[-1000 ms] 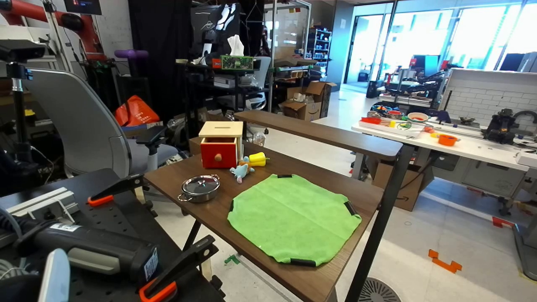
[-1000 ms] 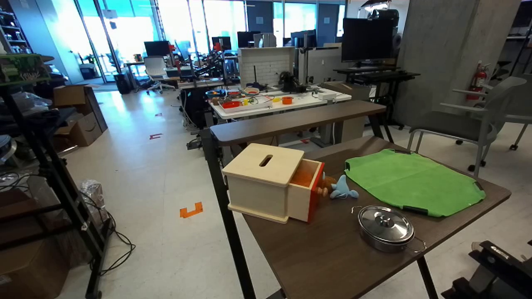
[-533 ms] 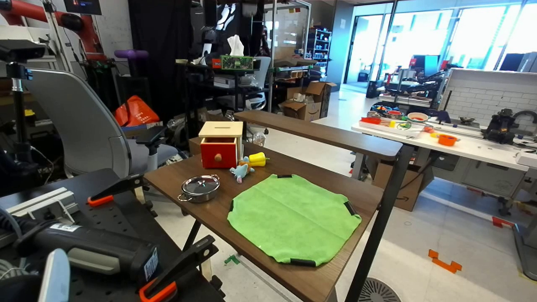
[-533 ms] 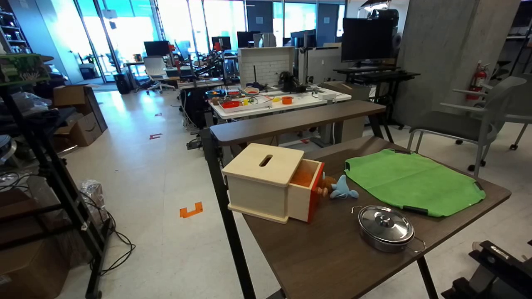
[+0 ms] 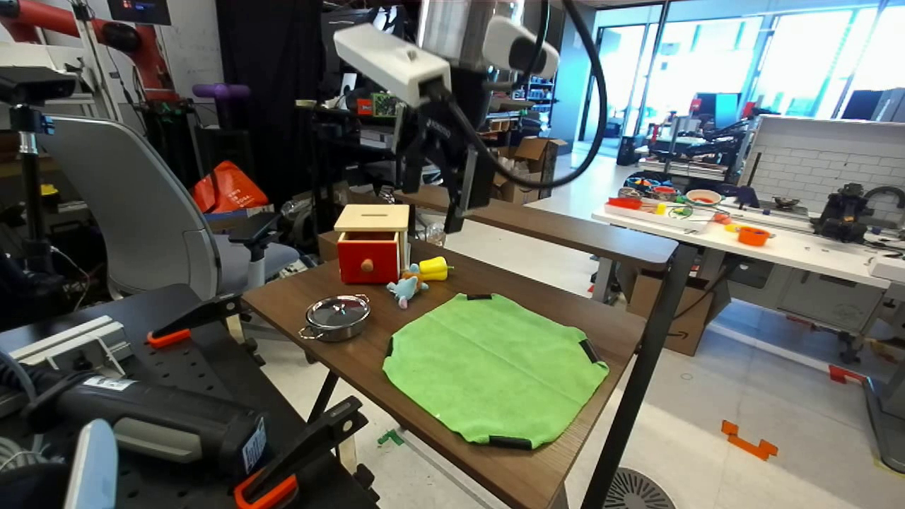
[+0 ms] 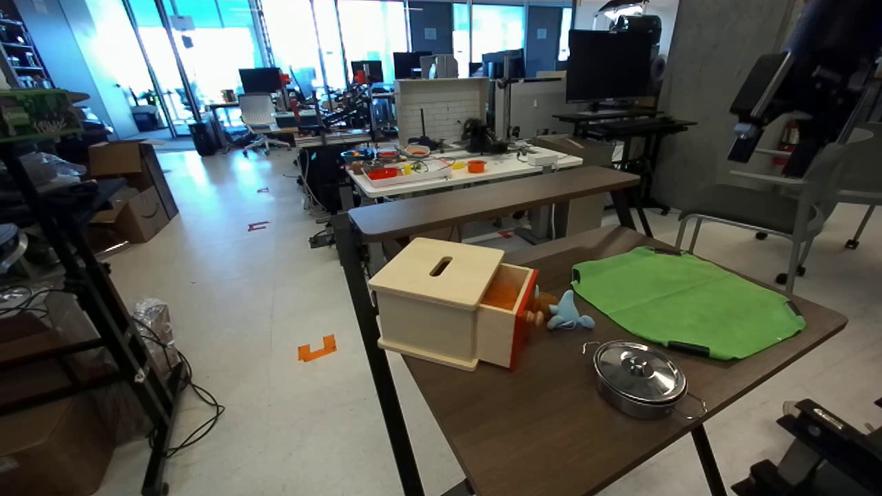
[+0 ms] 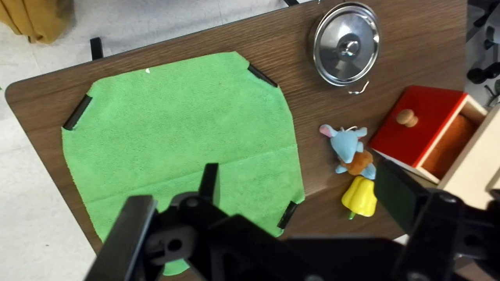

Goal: Slide the green cloth up on the desk

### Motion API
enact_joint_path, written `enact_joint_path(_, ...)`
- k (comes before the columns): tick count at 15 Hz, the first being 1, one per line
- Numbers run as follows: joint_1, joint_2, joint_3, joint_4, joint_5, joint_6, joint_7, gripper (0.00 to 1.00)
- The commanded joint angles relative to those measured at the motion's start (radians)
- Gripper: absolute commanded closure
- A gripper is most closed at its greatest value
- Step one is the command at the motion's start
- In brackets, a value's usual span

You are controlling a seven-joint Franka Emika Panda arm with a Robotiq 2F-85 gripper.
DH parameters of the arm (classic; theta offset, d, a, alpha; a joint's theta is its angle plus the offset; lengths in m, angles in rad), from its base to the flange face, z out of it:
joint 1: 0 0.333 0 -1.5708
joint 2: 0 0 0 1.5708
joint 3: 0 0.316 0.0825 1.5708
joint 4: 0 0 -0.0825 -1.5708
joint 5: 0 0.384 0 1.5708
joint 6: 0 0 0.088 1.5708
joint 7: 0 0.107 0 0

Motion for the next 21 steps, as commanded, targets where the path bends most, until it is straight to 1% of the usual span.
enact_joint_path(1, -0.087, 0.195, 0.072, 0.129, 0.044, 0.067, -0.042, 0.0)
enact_joint_path(5, -0.149, 0.334, 0.123, 0.219, 0.001, 0.115, -0.015, 0.0)
enact_joint_path(11, -0.18, 0.455, 0.173, 0.274, -0.039, 0.292, -0.002, 0.0)
enact_joint_path(13, -0.168, 0.487, 0.163, 0.286, -0.077, 0.297, 0.029, 0.0)
enact_joint_path(15, -0.145, 0.512, 0.134, 0.298, -0.135, 0.277, 0.086, 0.0)
enact_joint_path(21, -0.12, 0.569, 0.087, 0.325, -0.255, 0.258, 0.212, 0.0)
